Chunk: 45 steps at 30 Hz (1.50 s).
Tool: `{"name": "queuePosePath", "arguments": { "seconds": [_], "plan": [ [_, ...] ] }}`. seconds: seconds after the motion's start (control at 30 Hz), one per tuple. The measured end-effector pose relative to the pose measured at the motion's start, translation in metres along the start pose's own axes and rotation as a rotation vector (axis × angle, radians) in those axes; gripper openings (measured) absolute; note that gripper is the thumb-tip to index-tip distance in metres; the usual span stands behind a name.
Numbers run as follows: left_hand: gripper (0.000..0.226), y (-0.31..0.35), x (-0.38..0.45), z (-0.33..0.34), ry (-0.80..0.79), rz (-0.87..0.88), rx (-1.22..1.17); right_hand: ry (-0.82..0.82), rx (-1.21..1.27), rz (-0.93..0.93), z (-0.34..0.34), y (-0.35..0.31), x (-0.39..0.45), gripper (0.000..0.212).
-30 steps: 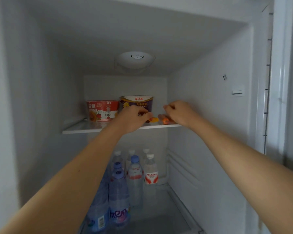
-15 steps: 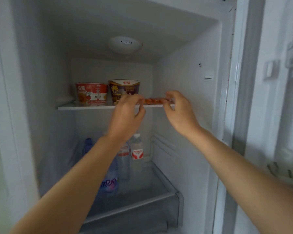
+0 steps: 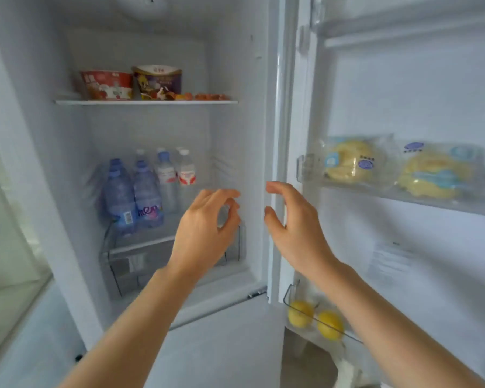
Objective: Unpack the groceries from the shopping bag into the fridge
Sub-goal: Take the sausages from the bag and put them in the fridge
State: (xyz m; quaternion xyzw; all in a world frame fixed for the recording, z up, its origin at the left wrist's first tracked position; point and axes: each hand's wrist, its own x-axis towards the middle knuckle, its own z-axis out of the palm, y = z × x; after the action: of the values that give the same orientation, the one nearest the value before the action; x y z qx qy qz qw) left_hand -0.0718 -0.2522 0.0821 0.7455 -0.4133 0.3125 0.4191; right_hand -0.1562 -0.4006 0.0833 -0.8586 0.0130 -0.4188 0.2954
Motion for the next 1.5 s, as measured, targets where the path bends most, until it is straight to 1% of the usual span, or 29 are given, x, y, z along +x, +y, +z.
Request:
{"name": "queuePosePath", "arguments": {
  "seconds": [0.13,0.33,0.5,0.67,0.73,0.83,1.0,1.07,1.23,1.4,1.5],
  "plan": [
    [0.023,0.058,-0.080,0.024,-0.070,-0.076,-0.078,-0.046,-0.035,0.098,-0.050,0.013,-0.099,0.040],
    [0.021,0.144,-0.190,0.072,-0.252,-0.137,-0.233,-0.060,-0.100,0.251,-0.126,0.034,-0.233,0.038],
    [0.023,0.212,-0.266,0.113,-0.462,-0.214,-0.360,-0.052,-0.189,0.369,-0.182,0.049,-0.328,0.037],
    [0.021,0.267,-0.318,0.151,-0.649,-0.269,-0.400,-0.038,-0.247,0.564,-0.223,0.062,-0.404,0.042],
    [0.020,0.282,-0.330,0.166,-0.742,-0.293,-0.400,-0.034,-0.260,0.650,-0.237,0.070,-0.429,0.044],
    [0.019,0.295,-0.338,0.191,-0.884,-0.309,-0.443,-0.014,-0.296,0.773,-0.256,0.088,-0.459,0.036],
    [0.021,0.298,-0.334,0.247,-0.981,-0.209,-0.470,0.006,-0.332,0.908,-0.283,0.122,-0.490,0.031],
    [0.022,0.301,-0.332,0.271,-1.024,-0.192,-0.475,0.014,-0.340,0.971,-0.294,0.137,-0.500,0.031],
    [0.020,0.321,-0.325,0.325,-1.173,-0.177,-0.491,0.092,-0.364,1.090,-0.322,0.173,-0.510,0.032],
    [0.020,0.346,-0.320,0.387,-1.218,-0.067,-0.514,0.180,-0.381,1.117,-0.349,0.218,-0.508,0.032],
    [0.020,0.363,-0.311,0.425,-1.216,-0.053,-0.500,0.189,-0.378,1.121,-0.369,0.249,-0.502,0.031]
  ]
}}
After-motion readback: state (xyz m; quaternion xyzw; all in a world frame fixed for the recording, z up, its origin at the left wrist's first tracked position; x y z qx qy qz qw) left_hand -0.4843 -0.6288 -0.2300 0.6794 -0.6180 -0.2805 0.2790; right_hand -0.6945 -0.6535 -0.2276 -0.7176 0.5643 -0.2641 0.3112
